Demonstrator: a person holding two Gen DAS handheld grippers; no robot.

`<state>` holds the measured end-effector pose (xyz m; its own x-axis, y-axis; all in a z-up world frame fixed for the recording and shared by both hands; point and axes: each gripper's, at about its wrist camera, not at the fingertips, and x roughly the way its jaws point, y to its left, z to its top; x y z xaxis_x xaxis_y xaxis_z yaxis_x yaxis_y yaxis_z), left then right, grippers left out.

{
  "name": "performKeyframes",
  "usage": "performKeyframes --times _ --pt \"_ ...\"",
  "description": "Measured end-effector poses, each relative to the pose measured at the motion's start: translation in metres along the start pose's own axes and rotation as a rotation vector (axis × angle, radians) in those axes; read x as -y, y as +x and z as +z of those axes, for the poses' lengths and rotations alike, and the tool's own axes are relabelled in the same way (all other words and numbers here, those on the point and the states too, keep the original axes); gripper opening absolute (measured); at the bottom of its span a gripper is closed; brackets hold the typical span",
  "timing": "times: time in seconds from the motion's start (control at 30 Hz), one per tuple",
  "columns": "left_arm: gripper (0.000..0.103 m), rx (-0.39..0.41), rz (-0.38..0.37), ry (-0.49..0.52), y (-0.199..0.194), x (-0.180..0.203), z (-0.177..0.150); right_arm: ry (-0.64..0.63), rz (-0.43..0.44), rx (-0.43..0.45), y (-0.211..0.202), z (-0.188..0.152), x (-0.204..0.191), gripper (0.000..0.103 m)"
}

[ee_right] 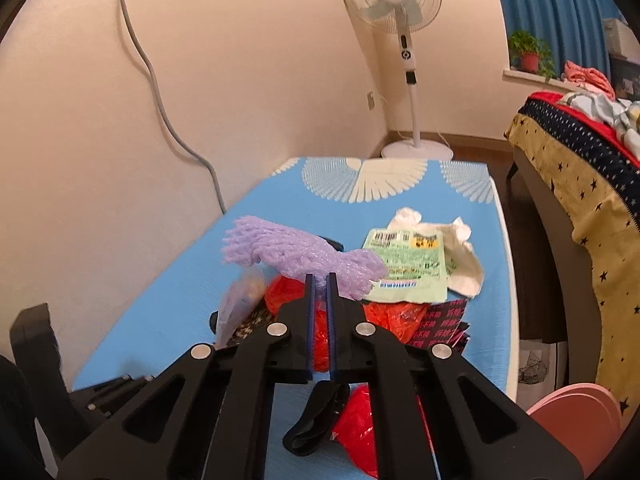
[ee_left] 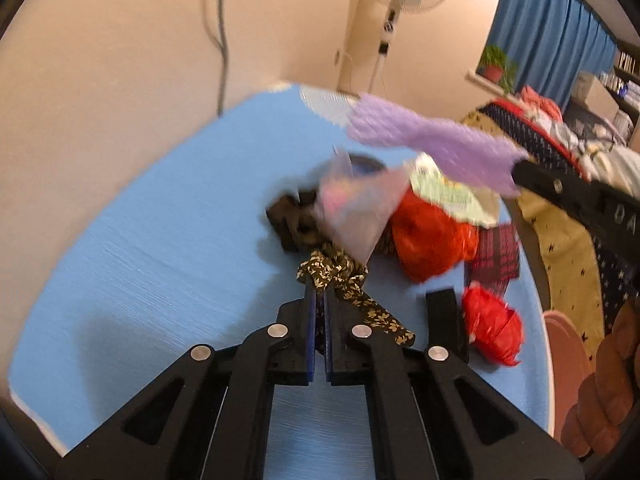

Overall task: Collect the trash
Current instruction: 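Carry the purple net and leopard-print cloth over the pink bin with both grippers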

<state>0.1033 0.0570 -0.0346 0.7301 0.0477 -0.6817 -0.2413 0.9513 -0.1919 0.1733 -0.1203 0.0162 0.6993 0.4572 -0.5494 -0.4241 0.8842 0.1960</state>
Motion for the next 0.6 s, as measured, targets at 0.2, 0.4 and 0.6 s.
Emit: performKeyframes --times 0.2,0.4,0.6 --pt "0.003 0.069 -0.035 -0.003 -0.028 -0.007 0.013 -0.016 -0.019 0.025 -0.030 0.007 -0.007 0.005" --pt "0.003 0.148 -0.060 0.006 -0.061 -0.011 0.026 -0.026 -0.051 0.049 -0.066 0.003 -0.012 0.005" --pt "0.003 0.199 -0.088 0.005 -0.086 -0.014 0.028 -0.003 -0.094 0.063 -0.100 -0.009 -0.004 0.005"
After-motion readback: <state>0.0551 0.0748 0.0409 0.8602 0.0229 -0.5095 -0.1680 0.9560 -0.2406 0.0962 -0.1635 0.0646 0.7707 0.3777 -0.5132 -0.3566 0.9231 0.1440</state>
